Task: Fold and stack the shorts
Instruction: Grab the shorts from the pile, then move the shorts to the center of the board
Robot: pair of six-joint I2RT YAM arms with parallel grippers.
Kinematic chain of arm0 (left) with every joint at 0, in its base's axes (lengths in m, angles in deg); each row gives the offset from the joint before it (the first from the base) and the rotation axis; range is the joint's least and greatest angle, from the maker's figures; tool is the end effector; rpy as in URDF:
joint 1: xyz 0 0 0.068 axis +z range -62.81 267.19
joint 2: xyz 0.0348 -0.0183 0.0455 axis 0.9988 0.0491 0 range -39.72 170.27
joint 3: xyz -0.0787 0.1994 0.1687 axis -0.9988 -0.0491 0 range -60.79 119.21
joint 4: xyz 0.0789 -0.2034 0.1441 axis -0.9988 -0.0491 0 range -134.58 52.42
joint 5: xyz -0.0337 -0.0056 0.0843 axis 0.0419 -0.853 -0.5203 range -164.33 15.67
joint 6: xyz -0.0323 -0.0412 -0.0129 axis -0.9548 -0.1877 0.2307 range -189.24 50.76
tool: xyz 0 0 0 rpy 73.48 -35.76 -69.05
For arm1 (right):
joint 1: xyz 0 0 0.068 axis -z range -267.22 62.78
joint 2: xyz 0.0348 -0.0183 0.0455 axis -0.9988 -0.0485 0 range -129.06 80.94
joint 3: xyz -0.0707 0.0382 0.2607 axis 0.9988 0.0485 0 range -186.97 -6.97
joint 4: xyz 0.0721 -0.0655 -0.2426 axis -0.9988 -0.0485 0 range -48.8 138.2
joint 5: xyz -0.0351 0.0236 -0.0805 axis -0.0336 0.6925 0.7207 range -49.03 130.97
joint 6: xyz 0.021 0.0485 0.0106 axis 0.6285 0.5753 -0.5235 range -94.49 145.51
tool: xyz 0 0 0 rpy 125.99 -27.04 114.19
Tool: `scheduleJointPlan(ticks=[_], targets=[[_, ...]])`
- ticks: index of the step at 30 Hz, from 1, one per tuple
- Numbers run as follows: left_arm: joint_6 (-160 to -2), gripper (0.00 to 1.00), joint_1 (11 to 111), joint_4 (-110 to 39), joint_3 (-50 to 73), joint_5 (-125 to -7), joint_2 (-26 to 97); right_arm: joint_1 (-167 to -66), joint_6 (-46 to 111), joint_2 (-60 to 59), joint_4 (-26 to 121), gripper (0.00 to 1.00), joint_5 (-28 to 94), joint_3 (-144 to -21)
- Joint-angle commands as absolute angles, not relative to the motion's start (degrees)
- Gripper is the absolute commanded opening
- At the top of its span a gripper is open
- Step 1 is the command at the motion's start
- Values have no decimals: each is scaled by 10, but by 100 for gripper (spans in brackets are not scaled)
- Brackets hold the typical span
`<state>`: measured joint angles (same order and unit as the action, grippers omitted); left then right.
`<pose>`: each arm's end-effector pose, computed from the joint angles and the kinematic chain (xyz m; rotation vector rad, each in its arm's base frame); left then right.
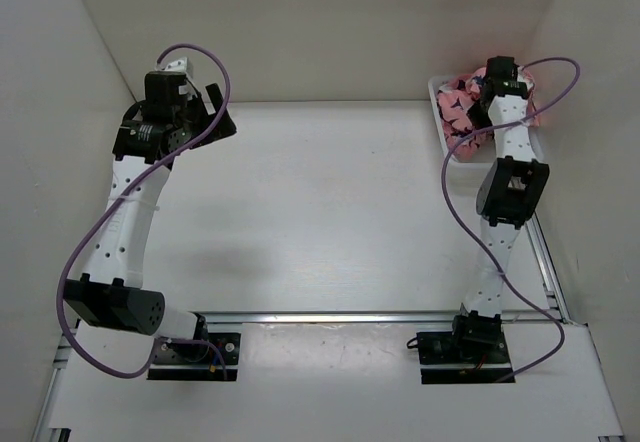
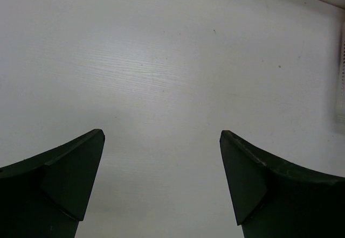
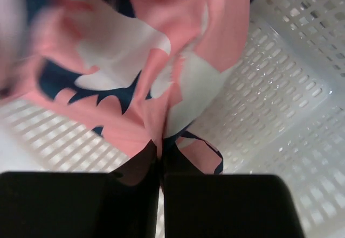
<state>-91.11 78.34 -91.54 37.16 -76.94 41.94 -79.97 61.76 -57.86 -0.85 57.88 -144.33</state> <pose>0.2836 -0.0426 0.4340 -0.2789 2.2210 -0.2419 0.5281 -0.0776 0.2579 1.0090 2.1832 -0.1296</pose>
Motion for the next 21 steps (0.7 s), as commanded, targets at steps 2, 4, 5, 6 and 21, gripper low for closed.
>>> scheduleJointPlan(ticks=[2, 4, 5, 6, 21], targets=[[-914, 100, 783, -923, 385, -772, 395, -844, 553, -391, 71, 0, 569, -1436], [-914, 100, 783, -929, 378, -772, 384, -867, 519, -327, 92, 0, 502, -1436], [-914, 100, 783, -929, 370, -772, 372, -872, 519, -308, 114, 0, 462, -1436], [-919, 100, 783, -929, 363, -782, 366, -872, 513, -276, 126, 0, 415, -1436], [-919, 100, 855, -1014, 391, -845, 340, -1073, 493, -99, 172, 0, 214, -1252]])
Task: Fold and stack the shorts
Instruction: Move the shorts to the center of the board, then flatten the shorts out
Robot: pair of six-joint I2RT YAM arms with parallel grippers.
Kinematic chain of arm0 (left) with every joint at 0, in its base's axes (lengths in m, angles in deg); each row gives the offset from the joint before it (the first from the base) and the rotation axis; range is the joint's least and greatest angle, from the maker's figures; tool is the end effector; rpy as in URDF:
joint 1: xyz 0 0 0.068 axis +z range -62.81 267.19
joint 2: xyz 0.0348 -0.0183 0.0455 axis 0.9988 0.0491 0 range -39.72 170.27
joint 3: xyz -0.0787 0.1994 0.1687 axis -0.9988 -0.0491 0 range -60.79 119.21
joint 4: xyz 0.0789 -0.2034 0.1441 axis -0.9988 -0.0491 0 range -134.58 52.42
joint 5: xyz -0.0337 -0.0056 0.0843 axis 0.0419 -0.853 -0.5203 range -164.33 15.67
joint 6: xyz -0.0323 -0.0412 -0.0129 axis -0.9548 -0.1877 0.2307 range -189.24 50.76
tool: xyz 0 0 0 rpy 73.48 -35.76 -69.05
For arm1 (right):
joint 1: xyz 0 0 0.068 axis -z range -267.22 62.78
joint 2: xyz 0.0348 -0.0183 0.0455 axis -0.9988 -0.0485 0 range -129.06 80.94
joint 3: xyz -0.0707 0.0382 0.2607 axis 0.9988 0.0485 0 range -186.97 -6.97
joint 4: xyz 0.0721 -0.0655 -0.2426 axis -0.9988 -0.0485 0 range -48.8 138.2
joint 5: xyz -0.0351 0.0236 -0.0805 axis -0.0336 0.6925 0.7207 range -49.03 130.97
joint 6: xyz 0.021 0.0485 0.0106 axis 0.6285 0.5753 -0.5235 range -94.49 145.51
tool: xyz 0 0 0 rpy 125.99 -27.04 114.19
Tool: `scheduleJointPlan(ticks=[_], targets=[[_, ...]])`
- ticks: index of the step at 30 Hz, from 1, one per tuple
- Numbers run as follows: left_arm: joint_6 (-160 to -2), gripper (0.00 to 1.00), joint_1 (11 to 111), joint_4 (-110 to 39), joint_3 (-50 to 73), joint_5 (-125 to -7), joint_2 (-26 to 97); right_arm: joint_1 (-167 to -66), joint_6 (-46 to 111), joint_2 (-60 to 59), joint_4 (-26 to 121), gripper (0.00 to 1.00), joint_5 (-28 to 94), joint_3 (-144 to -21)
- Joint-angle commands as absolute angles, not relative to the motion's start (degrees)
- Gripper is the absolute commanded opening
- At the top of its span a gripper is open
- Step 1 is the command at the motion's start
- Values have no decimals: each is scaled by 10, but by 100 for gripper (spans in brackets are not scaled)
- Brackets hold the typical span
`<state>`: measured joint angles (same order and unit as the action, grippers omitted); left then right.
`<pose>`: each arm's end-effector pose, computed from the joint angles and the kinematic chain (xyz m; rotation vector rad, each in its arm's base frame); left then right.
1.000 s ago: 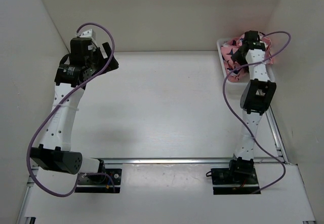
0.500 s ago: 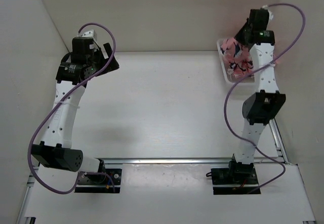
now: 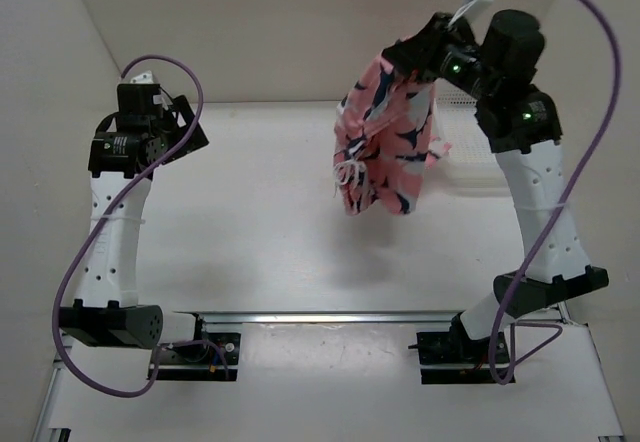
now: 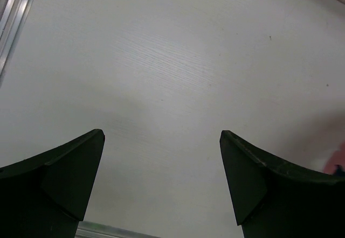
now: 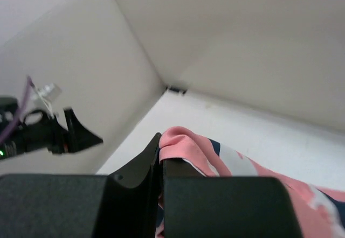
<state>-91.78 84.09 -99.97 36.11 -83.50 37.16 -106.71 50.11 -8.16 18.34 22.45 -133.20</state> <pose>0.2503 -0.0080 0.4373 -0.4684 2.2510 -0.0452 0.2618 0.1047 0.5868 -0.2084 1.4944 0.8568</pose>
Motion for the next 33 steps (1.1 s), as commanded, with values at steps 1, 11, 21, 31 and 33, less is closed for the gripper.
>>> scheduleJointPlan(ticks=[1, 11, 21, 31, 33], targets=[[-925, 100, 855, -1014, 397, -839, 340, -1073, 500, -99, 185, 0, 214, -1227], [-926, 94, 805, -1012, 293, -729, 346, -1054, 519, -284, -10, 99, 348, -1287], [-964, 51, 699, -895, 93, -640, 409, -1150, 550, -57, 149, 41, 355, -819], [-980, 51, 686, -895, 88, -643, 415, -1195, 739, -110, 351, 90, 154, -675], [-980, 52, 686, -895, 88, -654, 400, -1195, 746, -135, 351, 90, 176, -693]])
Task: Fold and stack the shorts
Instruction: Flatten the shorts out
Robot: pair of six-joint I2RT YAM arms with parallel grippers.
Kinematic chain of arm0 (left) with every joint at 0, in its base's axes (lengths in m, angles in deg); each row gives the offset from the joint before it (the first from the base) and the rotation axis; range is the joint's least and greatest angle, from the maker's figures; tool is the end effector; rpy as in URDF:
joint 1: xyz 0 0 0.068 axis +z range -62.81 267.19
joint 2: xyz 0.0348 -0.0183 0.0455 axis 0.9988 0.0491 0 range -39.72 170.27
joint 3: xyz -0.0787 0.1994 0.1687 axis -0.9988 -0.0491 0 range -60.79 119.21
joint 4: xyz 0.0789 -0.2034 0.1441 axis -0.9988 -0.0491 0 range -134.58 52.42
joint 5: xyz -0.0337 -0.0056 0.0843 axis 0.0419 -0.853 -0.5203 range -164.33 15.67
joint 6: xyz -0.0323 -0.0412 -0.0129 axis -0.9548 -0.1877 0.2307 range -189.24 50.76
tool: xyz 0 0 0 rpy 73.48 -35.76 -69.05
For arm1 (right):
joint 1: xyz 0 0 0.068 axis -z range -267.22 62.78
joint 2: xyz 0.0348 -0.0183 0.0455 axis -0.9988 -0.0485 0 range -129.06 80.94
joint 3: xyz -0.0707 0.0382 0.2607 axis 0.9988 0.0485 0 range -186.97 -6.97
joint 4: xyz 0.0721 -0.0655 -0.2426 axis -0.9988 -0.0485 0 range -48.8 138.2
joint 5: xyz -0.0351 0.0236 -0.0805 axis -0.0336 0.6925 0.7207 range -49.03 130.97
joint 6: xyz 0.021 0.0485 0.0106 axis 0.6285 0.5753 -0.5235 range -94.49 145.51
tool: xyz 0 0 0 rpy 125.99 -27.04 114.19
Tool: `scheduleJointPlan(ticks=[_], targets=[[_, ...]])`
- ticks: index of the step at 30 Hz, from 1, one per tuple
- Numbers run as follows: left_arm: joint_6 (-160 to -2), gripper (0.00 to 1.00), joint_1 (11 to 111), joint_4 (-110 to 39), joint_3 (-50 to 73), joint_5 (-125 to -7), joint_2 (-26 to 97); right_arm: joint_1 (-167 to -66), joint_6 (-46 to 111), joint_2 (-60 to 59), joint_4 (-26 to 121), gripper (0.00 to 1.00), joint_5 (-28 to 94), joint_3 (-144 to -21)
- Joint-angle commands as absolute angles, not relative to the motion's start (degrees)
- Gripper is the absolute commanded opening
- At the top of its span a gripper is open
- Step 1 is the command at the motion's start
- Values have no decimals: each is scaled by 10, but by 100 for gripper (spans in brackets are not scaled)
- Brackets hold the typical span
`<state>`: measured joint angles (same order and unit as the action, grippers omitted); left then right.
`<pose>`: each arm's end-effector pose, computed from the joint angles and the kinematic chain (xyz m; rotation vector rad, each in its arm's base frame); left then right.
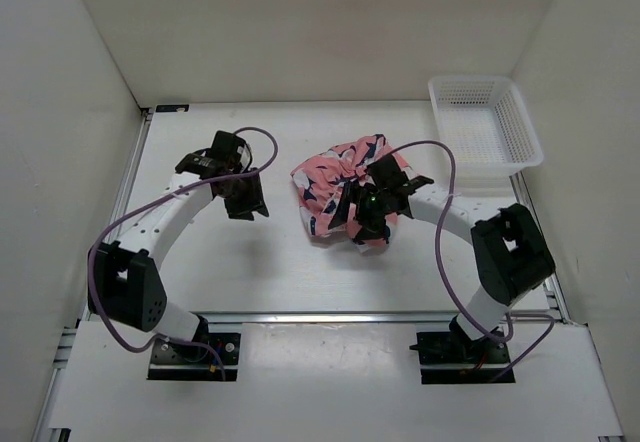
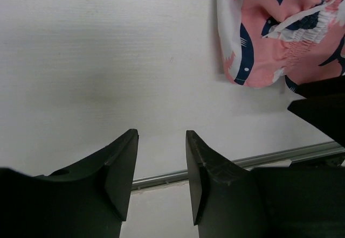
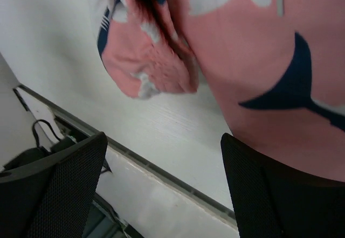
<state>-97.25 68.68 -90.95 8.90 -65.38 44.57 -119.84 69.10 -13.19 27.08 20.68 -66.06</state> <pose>0.2703 -0.0964 0.2713 -0.1910 2.8136 -0.4192 0.2744 0.1903 0.1961 0.1138 2.7512 0.9035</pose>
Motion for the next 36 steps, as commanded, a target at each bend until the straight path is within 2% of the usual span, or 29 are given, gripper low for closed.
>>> scheduleJointPlan(ticks=[1, 10, 14, 18, 22, 26, 32, 34, 35, 36], targets=[[-980, 53, 693, -895, 88, -654, 389, -1195, 746, -145, 342, 90, 186, -702], [-990, 58, 699, -914, 93, -678, 377, -1205, 807, -234, 295, 84, 205, -782], [-990, 62, 704, -926, 99, -689, 365, -1234, 826, -207, 241, 84, 271, -787], [-996, 63, 704, -926, 104, -697, 359, -1257, 857, -165, 232, 86, 333, -739], [-996, 65, 704, -926, 104, -702, 359, -1263, 901, -153, 267, 86, 326, -679], [-996, 65, 704, -926, 99, -702, 359, -1263, 906, -187, 305, 84, 319, -699], [-996, 66, 704, -931, 93, -708, 346, -1263, 896, -245, 312, 73, 350, -760], [-996, 66, 709, -931, 88, -708, 346, -1263, 891, -252, 319, 65, 360, -774], [-996, 66, 709, -931, 88, -708, 341, -1263, 880, -252, 319, 60, 379, -787], [-996, 66, 709, -931, 88, -708, 341, -1263, 872, -252, 319, 36, 392, -794]])
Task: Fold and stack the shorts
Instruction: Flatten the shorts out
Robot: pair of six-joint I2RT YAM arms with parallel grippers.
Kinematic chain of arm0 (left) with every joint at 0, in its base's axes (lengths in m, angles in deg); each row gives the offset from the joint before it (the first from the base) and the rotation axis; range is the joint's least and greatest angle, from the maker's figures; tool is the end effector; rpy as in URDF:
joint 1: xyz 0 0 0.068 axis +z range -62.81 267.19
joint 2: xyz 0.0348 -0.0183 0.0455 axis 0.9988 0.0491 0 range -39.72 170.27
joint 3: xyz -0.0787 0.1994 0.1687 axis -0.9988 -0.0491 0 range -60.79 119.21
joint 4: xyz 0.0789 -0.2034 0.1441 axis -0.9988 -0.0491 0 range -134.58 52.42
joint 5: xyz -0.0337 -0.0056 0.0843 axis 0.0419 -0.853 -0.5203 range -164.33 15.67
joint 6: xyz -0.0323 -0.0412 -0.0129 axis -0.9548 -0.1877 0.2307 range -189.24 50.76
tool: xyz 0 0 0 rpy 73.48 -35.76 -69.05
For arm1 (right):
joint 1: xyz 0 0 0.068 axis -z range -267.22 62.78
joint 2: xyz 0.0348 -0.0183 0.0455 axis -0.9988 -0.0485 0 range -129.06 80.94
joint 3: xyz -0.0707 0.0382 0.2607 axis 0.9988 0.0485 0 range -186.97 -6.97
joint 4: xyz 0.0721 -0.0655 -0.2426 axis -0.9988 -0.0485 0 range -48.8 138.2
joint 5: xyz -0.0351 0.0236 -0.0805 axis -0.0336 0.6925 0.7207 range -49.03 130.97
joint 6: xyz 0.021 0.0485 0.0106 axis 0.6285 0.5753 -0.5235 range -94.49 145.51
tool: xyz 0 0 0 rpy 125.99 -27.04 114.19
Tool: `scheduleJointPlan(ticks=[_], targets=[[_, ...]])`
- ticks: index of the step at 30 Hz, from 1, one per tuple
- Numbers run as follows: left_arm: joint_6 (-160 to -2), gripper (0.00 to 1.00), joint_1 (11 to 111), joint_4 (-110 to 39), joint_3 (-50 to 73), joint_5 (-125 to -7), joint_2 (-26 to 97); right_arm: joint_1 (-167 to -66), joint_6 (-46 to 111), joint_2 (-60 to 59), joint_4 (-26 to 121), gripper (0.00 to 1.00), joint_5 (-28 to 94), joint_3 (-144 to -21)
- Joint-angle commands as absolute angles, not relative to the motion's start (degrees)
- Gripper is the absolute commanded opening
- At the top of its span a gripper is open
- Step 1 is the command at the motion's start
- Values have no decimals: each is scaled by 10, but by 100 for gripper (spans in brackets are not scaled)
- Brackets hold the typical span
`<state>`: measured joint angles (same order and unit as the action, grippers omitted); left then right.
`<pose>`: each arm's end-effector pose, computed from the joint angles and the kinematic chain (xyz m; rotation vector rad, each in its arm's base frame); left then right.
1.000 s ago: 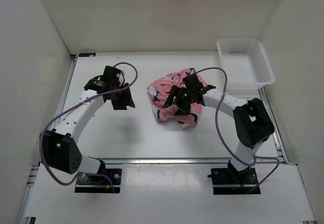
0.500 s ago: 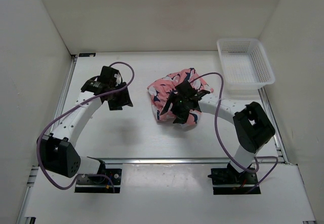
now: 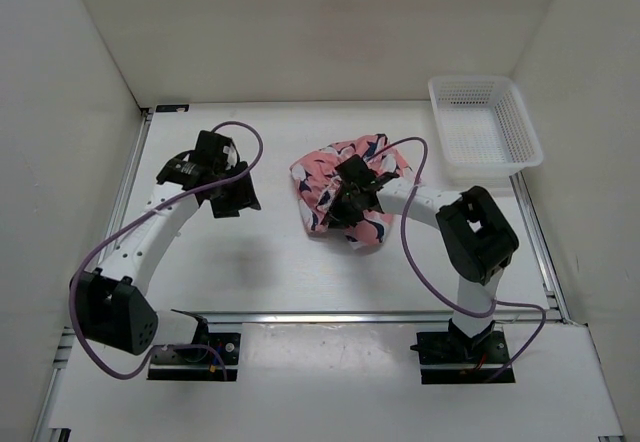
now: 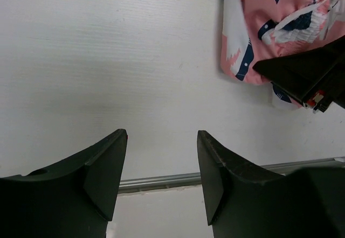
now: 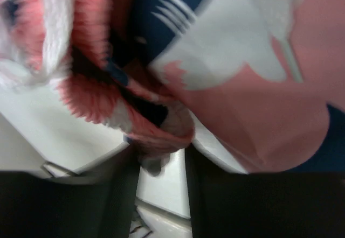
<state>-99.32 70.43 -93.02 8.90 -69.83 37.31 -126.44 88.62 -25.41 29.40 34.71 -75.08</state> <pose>0.2496 -0.0782 0.3016 -0.2894 2.6986 -0.3588 0.2945 0.2454 0.1706 0.5297 2.7204 0.7338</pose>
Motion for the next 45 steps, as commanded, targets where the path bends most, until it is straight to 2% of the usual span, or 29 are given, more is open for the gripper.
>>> scheduleJointPlan(ticks=[1, 2, 3, 8, 11, 13, 15, 17, 18, 21, 22, 24, 25, 26, 29, 31, 34, 35, 37, 38, 42, 43, 45], targets=[[-996, 66, 709, -931, 88, -708, 341, -1263, 863, -259, 319, 23, 404, -803], [-996, 66, 709, -931, 88, -708, 341, -1263, 855, -259, 302, 9, 416, -817], [-996, 66, 709, -931, 88, -708, 341, -1263, 836, -266, 288, 0, 425, -856], [-989, 66, 723, -950, 127, -720, 341, -1252, 759, -292, 223, 0, 446, -1019], [-968, 66, 754, -976, 180, -743, 349, -1240, 693, -320, 184, 0, 414, -1203], [-958, 66, 774, -1007, 258, -749, 367, -1234, 652, -325, 159, 0, 376, -1334], [-945, 66, 806, -1025, 342, -755, 375, -1229, 607, -301, 159, 0, 354, -1409], [-945, 66, 826, -1045, 394, -744, 381, -1229, 575, -269, 159, 0, 346, -1420], [-945, 66, 842, -1045, 433, -744, 381, -1229, 561, -219, 166, 0, 352, -1411], [-939, 67, 861, -1045, 463, -713, 376, -1222, 529, -91, 201, 0, 385, -1269], [-939, 67, 861, -1037, 463, -707, 376, -1211, 529, -59, 208, 0, 394, -1170], [-939, 69, 861, -1029, 442, -684, 369, -1184, 541, 24, 213, 0, 415, -1065], [-939, 69, 861, -1020, 410, -677, 362, -1176, 541, 49, 213, 0, 415, -1012], [-939, 69, 861, -1014, 389, -663, 362, -1169, 556, 69, 213, 0, 428, -903], [-939, 70, 844, -995, 287, -653, 356, -1132, 590, 118, 191, 0, 420, -725], [-939, 70, 825, -976, 233, -653, 356, -1107, 600, 124, 180, 0, 413, -667], [-965, 59, 796, -934, 119, -660, 370, -1093, 618, 106, 180, 0, 400, -603], [-977, 49, 788, -927, 75, -667, 380, -1087, 618, 86, 180, 0, 400, -603], [-1014, 39, 780, -920, 40, -737, 393, -1081, 618, 68, 180, 0, 395, -603], [-1070, 39, 780, -936, 14, -765, 407, -1081, 618, 55, 180, 0, 395, -610], [-1105, 60, 780, -921, -33, -754, 429, -1076, 612, 36, 180, 0, 395, -634], [-1112, 79, 780, -915, -33, -742, 429, -1076, 612, 30, 180, 0, 390, -642], [-1112, 89, 780, -887, -41, -727, 456, -1076, 612, 24, 180, 0, 389, -649]])
